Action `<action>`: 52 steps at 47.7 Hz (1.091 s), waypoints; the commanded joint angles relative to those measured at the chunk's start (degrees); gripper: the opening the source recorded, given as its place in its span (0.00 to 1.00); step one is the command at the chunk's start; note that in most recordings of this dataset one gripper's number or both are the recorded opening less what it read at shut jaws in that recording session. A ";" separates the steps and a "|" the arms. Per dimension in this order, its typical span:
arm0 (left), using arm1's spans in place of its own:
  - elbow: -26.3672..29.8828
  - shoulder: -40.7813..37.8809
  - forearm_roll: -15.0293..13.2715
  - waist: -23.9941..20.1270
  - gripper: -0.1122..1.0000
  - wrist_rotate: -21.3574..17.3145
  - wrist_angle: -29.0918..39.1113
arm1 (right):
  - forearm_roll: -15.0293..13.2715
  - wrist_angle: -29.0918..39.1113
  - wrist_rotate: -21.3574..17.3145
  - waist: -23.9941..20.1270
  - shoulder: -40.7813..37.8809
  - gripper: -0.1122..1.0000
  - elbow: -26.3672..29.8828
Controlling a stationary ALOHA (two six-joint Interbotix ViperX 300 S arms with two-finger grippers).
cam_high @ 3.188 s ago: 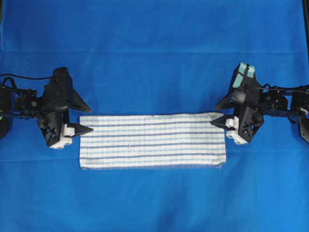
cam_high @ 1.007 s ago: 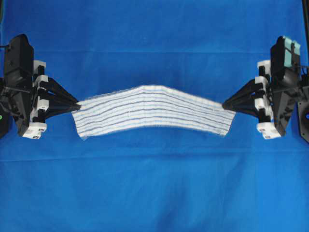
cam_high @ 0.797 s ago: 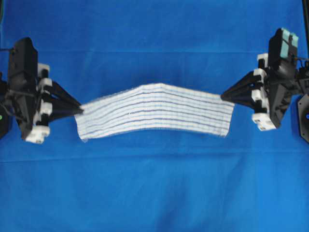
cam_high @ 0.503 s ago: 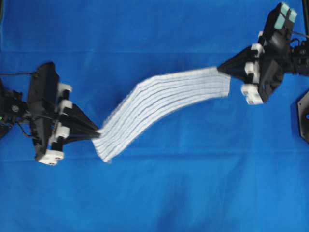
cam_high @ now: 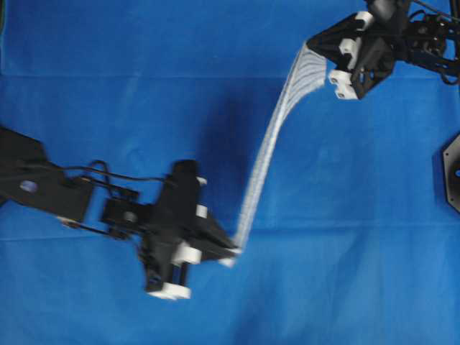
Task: Fold the blue towel.
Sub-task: 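Lift the strip and swing it, left gripper toward the near side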
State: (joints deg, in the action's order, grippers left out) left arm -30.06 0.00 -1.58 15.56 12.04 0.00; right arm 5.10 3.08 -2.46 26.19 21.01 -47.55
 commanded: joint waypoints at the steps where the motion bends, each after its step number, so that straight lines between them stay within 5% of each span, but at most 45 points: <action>1: 5.27 -2.46 0.09 0.18 0.13 -0.26 -0.44 | -0.97 -1.32 0.09 0.88 -1.76 0.12 3.25; 16: 17.14 -11.95 0.18 -0.18 0.13 -3.96 0.00 | -3.52 -1.67 0.09 2.11 -8.00 0.12 9.49; 52: 20.13 -18.37 0.18 -3.08 0.13 -6.24 -5.54 | -3.69 2.55 -0.53 5.36 -2.11 0.12 2.72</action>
State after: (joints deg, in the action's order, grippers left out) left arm -10.81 -19.42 -1.58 12.30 5.89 -4.92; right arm 1.49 5.27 -2.90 30.94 18.90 -45.70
